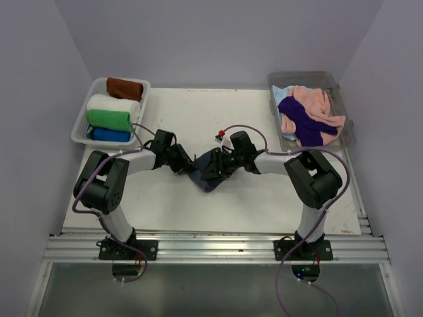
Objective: Roll the towels
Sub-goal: Roll the towel
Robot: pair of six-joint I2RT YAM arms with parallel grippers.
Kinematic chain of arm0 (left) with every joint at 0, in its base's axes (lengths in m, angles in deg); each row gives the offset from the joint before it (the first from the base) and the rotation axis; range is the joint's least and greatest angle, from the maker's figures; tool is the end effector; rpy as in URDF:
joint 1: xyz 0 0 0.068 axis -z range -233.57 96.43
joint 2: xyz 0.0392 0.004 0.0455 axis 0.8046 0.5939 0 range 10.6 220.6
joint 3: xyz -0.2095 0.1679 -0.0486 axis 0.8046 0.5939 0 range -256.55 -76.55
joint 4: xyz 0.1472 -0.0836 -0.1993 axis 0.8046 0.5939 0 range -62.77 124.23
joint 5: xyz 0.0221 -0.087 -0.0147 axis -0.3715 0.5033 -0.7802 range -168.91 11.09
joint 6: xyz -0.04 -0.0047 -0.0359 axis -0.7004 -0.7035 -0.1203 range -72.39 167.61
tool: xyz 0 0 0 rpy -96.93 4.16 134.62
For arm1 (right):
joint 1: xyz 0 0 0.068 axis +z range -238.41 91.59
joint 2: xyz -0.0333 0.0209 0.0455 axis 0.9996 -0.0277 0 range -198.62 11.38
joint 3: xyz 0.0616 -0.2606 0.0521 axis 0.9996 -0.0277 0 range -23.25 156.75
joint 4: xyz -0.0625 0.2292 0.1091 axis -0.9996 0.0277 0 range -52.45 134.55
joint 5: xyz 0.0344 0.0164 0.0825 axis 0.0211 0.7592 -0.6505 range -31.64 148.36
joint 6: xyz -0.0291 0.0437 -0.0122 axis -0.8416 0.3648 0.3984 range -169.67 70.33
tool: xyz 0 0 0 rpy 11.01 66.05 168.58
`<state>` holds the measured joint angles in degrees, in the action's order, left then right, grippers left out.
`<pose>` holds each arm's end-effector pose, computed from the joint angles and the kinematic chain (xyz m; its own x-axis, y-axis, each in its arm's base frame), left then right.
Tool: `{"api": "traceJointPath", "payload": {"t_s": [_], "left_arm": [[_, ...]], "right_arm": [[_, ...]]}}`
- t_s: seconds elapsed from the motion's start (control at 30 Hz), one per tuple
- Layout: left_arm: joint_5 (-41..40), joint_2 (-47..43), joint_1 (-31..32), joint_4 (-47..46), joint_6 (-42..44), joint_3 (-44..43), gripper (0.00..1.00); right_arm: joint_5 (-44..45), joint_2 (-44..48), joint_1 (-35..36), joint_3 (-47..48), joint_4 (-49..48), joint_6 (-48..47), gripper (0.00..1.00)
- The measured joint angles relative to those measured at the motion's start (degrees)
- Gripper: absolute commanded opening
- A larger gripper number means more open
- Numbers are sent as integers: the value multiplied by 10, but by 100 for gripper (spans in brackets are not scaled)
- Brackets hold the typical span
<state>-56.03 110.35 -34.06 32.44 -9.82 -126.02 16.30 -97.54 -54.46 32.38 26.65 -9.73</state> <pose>0.3046 -0.1226 0.1355 -0.8524 -0.5218 -0.0349 -0.3772 0.6598 -0.6499 0.2971 0.2287 0.1351 -0.9585 -0.0707 -0.2763 -0.2735 0.5022 0.8204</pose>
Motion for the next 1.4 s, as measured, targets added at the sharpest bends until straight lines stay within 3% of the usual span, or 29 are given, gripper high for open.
{"api": "traceJointPath", "payload": {"t_s": [0.3,0.37,0.47,0.53,0.57,1.1,1.2,1.23,1.27,1.4], "left_arm": [[1,1,0,-2,0,0,27],[1,1,0,-2,0,1,27],[1,1,0,-3,0,2,27],[1,1,0,-5,0,3,27],[1,1,0,-5,0,3,27],[4,3,0,-7,1,3,27],[9,5,0,-7,2,3,27],[11,6,0,-7,2,2,27],[13,6,0,-6,2,2,27],[14,6,1,-6,4,2,27]], "right_arm": [[44,63,35,-3,68,-62,49],[51,62,44,-3,82,-69,42],[57,62,54,-3,90,-79,14],[66,62,58,-4,95,-78,1],[69,62,58,-5,95,-79,0],[96,31,50,-38,77,-70,0],[114,49,50,-49,80,-74,12],[128,62,50,-54,89,-80,26],[136,72,50,-56,99,-82,31],[206,139,60,-57,172,-116,38]]}}
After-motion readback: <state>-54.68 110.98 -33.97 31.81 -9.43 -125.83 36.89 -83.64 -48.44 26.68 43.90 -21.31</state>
